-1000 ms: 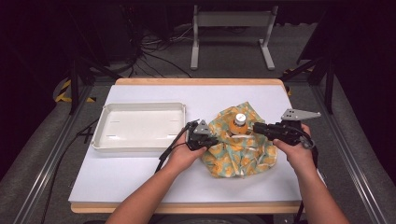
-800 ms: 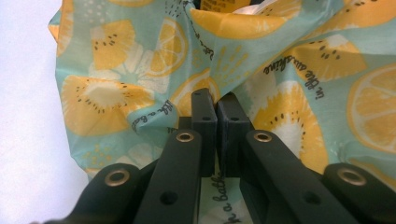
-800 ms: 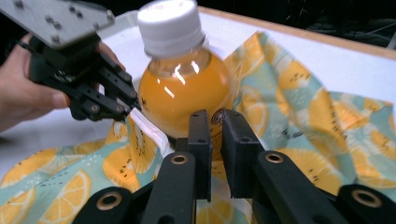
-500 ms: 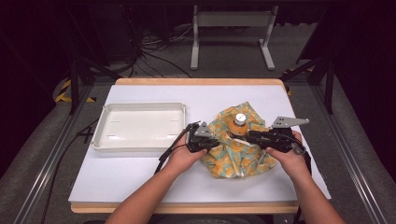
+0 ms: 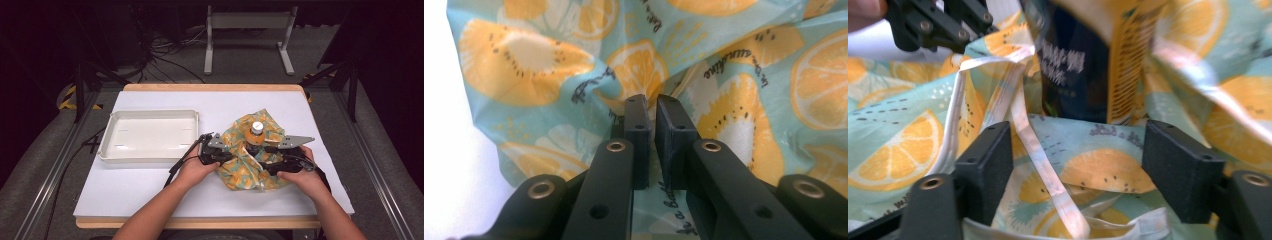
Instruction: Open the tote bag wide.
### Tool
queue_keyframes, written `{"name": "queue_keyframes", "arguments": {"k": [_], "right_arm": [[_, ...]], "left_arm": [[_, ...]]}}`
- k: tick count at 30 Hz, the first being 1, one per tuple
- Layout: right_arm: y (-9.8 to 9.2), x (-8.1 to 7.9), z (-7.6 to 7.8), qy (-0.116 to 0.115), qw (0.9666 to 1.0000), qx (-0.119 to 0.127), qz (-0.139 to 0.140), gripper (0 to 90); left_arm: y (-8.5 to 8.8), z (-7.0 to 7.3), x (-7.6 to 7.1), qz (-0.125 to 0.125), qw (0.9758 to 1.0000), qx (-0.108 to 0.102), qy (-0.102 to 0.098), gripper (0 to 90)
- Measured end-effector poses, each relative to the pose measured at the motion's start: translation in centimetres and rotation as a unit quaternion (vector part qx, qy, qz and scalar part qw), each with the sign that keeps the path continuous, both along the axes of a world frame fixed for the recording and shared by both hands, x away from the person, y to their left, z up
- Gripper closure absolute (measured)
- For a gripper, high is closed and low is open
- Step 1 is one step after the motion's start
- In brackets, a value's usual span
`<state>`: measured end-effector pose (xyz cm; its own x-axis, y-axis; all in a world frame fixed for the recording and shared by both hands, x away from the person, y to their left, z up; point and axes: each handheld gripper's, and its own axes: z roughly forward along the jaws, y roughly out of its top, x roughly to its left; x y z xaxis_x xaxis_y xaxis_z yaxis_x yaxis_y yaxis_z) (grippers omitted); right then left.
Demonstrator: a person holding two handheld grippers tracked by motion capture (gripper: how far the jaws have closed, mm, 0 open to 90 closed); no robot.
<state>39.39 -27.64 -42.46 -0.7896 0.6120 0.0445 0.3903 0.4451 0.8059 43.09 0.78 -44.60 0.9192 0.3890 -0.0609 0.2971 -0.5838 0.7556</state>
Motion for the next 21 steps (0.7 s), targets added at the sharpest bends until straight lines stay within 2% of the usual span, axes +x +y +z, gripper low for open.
{"name": "queue_keyframes", "arguments": {"k": [8, 11, 16, 18, 21], "right_arm": [[-0.3, 0.1, -0.6, 0.003, 0.9999, -0.011, -0.01, 24.6], [-0.6, 0.0, -1.0, 0.011, 0.9997, -0.015, -0.014, 23.9], [-1.1, -0.1, -1.5, 0.023, 0.999, -0.029, -0.024, 21.6], [-1.4, -0.1, -1.7, 0.027, 0.9988, -0.03, -0.026, 21.6], [-1.5, -0.2, -1.6, 0.025, 0.9989, -0.028, -0.028, 21.6]], "left_arm": [[0.6, -0.5, 0.2, 0.014, 0.9998, 0.007, 0.013, 87.0], [0.9, -0.4, 0.2, 0.024, 0.9995, 0.016, 0.015, 89.7], [1.4, -0.3, 0.2, 0.03, 0.9992, 0.015, 0.02, 89.8], [1.6, -0.1, 0.2, 0.03, 0.9993, 0.009, 0.022, 88.0], [2.0, 0.6, -0.1, 0.032, 0.9991, -0.018, 0.019, 74.4]]}}
